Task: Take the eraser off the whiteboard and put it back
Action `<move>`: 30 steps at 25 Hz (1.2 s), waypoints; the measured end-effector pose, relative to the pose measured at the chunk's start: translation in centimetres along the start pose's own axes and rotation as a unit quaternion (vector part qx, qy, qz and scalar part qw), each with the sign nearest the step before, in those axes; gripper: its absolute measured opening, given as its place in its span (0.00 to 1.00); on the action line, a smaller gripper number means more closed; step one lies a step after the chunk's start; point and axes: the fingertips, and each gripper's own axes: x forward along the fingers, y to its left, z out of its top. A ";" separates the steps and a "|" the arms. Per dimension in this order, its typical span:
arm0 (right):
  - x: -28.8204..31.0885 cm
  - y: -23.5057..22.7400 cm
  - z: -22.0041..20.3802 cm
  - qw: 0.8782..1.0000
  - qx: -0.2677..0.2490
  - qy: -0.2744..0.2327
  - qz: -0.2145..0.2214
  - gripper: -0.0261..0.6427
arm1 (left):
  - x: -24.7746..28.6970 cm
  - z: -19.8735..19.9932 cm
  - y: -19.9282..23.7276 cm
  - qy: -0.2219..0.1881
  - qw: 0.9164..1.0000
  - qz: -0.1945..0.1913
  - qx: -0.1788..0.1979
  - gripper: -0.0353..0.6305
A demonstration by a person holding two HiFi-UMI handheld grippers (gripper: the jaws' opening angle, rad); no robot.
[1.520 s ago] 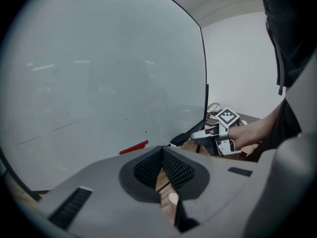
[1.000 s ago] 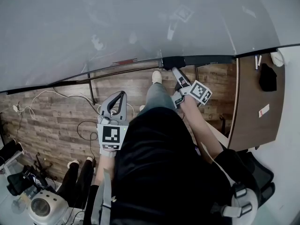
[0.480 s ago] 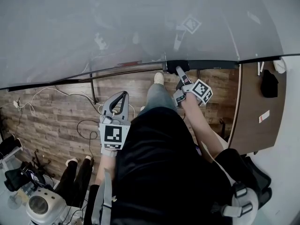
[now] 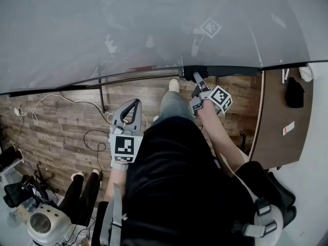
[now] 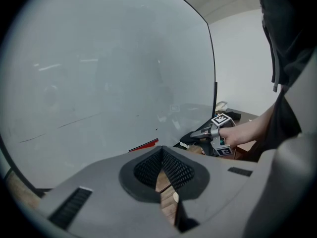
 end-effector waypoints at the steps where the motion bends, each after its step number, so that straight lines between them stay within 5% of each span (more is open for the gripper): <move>1: -0.1 0.0 0.0 1.000 0.000 -0.001 -0.001 0.35 | 0.0 0.0 0.0 -0.001 1.000 0.000 0.000 0.06; 23: -4.5 1.6 -0.7 0.999 -0.023 -0.020 0.036 0.23 | -2.2 -0.4 -1.6 -0.013 1.000 -0.012 -0.004 0.06; 30: -6.3 4.8 -1.0 0.993 -0.098 -0.018 0.062 0.22 | -2.5 -0.5 -2.3 -0.020 1.000 -0.018 -0.006 0.06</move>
